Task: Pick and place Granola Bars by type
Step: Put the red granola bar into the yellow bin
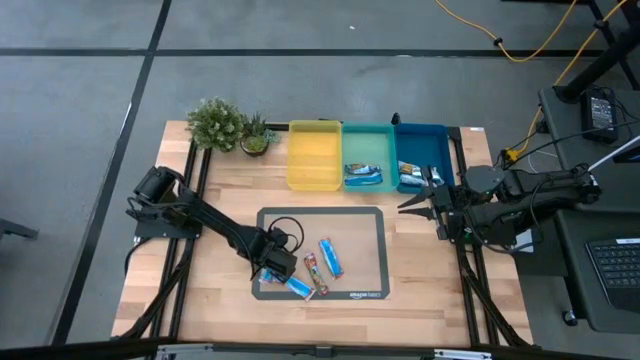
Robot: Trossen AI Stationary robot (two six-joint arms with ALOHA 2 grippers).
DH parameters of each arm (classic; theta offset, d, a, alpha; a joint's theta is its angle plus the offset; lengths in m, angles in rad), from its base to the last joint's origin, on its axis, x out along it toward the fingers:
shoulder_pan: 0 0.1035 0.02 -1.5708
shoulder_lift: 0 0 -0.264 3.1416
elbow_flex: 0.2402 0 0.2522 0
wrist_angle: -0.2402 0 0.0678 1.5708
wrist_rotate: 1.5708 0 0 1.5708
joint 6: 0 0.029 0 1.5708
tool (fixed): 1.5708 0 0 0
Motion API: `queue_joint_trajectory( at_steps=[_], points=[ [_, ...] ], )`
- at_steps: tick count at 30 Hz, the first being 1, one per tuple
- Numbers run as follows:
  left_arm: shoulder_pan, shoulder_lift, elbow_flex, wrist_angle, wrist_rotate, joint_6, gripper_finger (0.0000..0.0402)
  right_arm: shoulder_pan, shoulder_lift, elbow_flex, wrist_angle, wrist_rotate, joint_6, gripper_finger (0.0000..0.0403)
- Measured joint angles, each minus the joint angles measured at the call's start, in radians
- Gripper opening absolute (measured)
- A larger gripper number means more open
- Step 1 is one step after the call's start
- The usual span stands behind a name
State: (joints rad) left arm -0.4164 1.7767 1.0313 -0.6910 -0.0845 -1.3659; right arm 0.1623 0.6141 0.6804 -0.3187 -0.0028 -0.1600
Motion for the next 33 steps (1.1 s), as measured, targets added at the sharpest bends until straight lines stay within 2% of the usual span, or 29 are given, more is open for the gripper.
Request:
queue_joint_trajectory(
  at_steps=[11, 16, 21, 26, 33],
  points=[
    [0.0, 0.001, 0.001, -0.022, 0.008, -0.039, 0.0118, 0.0, 0.0, 0.0, 0.0, 0.0, 0.0, 0.0049],
    [0.001, -0.01, 0.004, -0.091, 0.024, -0.049, 0.0074, 0.0, 0.0, 0.0, 0.0, 0.0, -0.001, 0.0048],
    [0.014, -0.066, 0.032, -0.222, 0.039, -0.031, 0.0049, 0.0, 0.0, 0.0, -0.001, -0.001, -0.003, 0.0048],
    [0.059, -0.178, 0.121, -0.363, -0.035, 0.012, 0.0043, 0.0, 0.0, 0.0, -0.003, 0.0, -0.006, 0.0048],
    [0.093, -0.333, 0.216, -0.375, -0.284, 0.03, 0.0042, 0.0, 0.0, 0.0, -0.012, 0.0, -0.017, 0.0048]
  ],
)
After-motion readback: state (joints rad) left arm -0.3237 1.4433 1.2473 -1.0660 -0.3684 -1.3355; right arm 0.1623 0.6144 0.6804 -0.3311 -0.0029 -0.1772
